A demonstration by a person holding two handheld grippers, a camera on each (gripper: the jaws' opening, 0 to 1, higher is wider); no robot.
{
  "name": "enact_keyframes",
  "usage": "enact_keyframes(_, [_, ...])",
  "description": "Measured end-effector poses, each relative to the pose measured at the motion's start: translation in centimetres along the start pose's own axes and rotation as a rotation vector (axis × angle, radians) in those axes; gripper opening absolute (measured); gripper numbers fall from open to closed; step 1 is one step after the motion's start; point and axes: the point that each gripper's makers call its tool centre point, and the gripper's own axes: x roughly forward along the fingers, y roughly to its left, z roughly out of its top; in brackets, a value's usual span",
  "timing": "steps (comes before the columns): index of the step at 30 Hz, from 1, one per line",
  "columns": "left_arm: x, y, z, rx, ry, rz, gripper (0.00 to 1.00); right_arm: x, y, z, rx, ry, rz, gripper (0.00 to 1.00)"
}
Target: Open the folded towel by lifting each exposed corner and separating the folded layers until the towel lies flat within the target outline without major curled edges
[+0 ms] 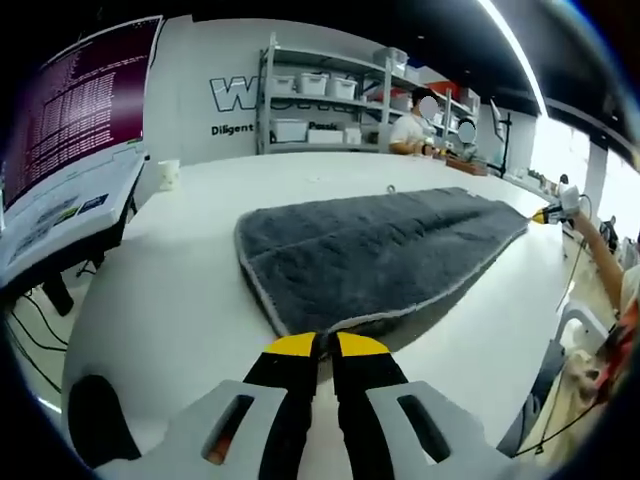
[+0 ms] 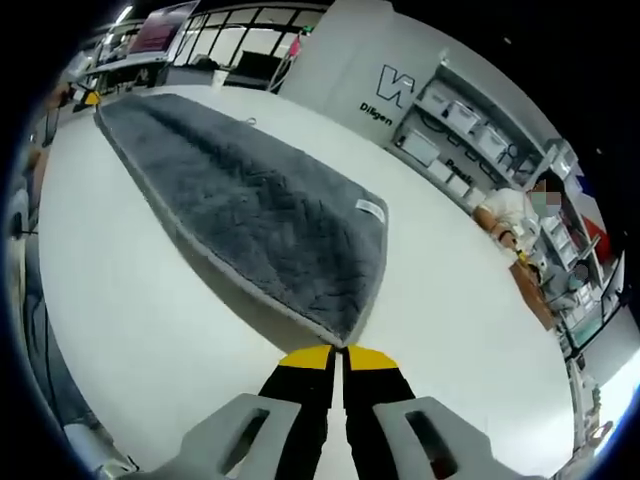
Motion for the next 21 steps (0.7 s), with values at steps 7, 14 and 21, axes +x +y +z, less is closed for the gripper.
enact_keyframes(7, [-0.6, -2.5, 2.4, 0.005, -0.035, -0.031, 0.51, -1.8, 0.9, 1.7, 0.07, -0.045, 0.043, 0.36])
enact_keyframes(14, [-0.2, -4.8, 4.7, -0.019, -0.094, -0.064, 0.85, -3.1, 2.2, 3.7, 0.169, -0.081, 0.09, 0.73])
enact_keyframes(21, [1.7, -5.7, 6.1, -0.057, -0.15, 0.033, 0.95, -2.6, 5.4, 5.0, 0.256, -0.064, 0.132, 0.98])
